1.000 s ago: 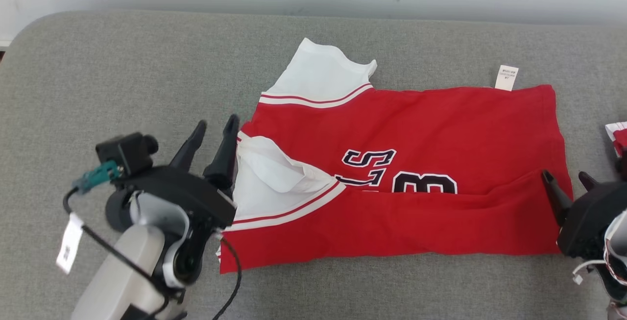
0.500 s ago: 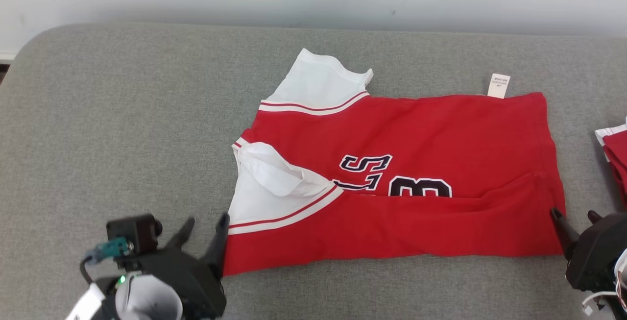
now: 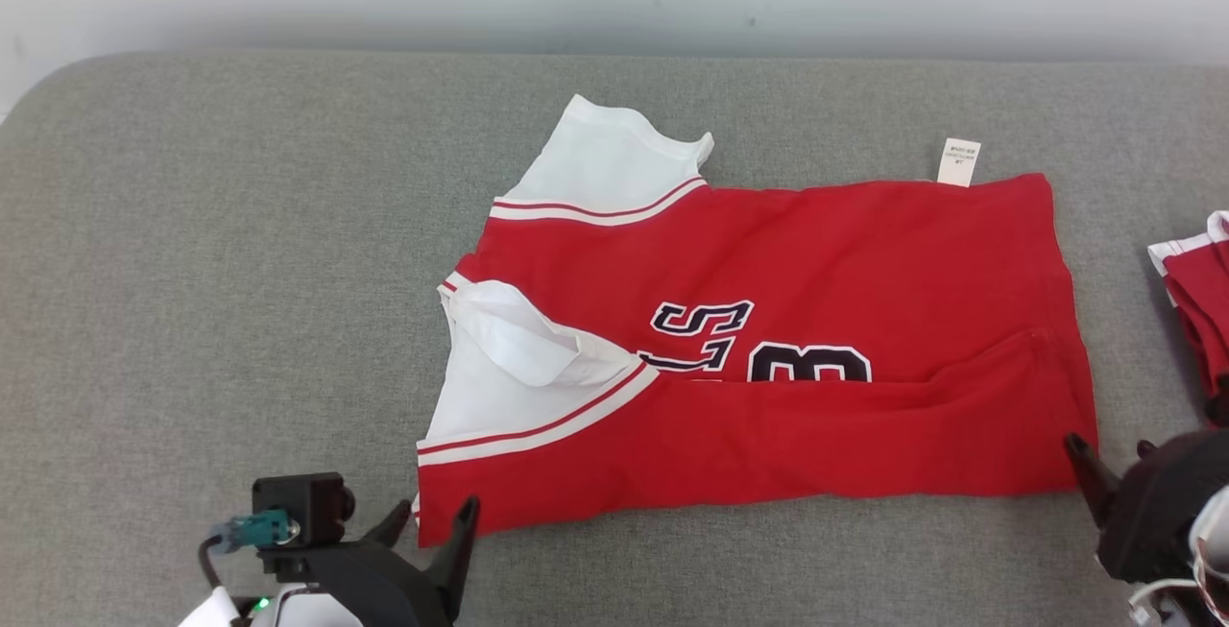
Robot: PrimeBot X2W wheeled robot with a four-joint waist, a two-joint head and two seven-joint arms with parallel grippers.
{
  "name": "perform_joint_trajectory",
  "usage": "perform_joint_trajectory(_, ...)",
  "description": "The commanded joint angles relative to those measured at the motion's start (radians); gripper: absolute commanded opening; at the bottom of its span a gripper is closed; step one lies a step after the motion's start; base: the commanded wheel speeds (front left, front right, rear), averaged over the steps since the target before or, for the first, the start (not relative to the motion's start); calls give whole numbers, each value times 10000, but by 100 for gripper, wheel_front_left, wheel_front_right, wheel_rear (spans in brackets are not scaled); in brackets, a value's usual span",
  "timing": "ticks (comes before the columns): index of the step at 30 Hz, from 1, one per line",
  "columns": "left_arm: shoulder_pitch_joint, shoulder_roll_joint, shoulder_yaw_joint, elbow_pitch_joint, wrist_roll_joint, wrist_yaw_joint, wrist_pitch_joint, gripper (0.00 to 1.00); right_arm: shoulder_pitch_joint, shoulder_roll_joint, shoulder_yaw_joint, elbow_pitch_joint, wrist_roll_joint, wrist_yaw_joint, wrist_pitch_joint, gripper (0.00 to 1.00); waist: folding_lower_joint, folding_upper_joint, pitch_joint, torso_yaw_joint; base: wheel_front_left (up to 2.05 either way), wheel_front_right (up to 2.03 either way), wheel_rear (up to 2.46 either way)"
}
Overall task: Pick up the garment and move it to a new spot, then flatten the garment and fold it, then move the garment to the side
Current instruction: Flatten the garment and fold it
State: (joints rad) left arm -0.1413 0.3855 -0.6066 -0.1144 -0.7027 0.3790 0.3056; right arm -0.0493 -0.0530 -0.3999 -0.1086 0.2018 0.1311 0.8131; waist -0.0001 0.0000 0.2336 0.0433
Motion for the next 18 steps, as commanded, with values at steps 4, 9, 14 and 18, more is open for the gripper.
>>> perform_joint_trajectory(4,-47,82,-126,-34,-6,36,303,100,-352,-2,173,373,28,-10,-60,100,1,0,100,-22,0,0,0)
perform_joint_trajectory(9,-148,104,-230,-74,16,95,538,100,-500,-31,347,657,98,-12,44,100,1,0,178,44,0,0,0)
perform_joint_trajectory(14,-199,136,-274,86,59,222,693,100,-449,-29,483,754,122,-10,215,100,1,0,228,67,0,0,0)
perform_joint_trajectory(18,-164,158,-316,61,-51,214,829,100,-421,-15,553,706,205,-10,370,100,1,0,261,41,0,0,0)
